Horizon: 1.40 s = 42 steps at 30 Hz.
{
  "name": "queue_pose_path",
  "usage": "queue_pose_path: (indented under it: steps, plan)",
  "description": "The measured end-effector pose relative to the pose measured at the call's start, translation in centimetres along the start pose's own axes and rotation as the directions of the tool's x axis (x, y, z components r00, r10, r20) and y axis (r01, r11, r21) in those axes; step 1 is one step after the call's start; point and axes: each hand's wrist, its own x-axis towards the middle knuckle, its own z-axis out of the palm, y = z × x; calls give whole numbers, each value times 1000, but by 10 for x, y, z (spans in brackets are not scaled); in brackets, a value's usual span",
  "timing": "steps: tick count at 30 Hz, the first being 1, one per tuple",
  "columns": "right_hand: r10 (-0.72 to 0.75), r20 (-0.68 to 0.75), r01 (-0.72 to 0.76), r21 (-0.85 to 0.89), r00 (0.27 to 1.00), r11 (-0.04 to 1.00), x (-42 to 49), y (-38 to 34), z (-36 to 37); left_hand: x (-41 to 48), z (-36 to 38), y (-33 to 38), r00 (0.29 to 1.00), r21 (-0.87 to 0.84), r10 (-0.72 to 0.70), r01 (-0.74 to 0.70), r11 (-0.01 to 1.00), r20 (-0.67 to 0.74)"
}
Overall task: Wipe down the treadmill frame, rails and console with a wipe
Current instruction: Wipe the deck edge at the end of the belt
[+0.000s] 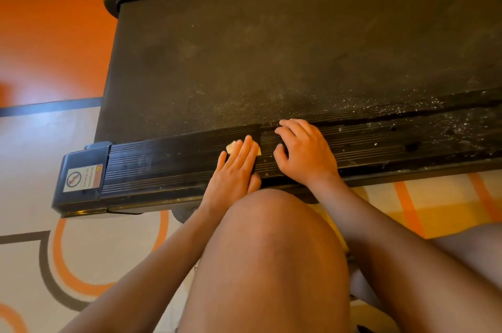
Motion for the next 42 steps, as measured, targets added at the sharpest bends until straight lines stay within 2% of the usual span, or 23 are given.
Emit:
queue_pose_path:
  steps: [5,13,21,25,28,33,35,38,40,42]
  plan:
    - [-8,-3,8,4,1000,1000,-1,0,1,-25,20,-22,998,79,53,-54,995,15]
    - [6,9,-6,2,1000,1000,-1,-1,0,2,8,-9,999,98,22,-25,995,40]
    - [51,46,-52,25,998,998,0,-8,-3,-2,4,-9,994,71,107,-109,992,28]
    - [65,53,-66,17,996,998,-5,-11,1,-5,3,-12,993,-44,112,-113,993,-20]
    - [62,55,-62,13,997,998,-5,-10,1,-12,-6,-14,992,-123,56,-70,990,-109]
    - [50,75,-49,-9,996,999,-4,-10,2,-27,-23,-41,957,-143,-177,147,979,-229]
    - [53,84,-51,-18,995,999,-4,-10,3,-29,-25,-57,942,-118,-265,245,962,-207]
    - [59,81,-58,-15,995,998,-1,-20,1,-28,-22,-70,944,-15,-286,287,958,-163]
    - [-21,65,18,45,998,999,1,-39,0,-27,-20,-71,943,13,-274,281,960,-190]
    - [-165,91,160,64,982,985,2,-63,5,-26,-18,-71,940,35,-275,288,957,-199]
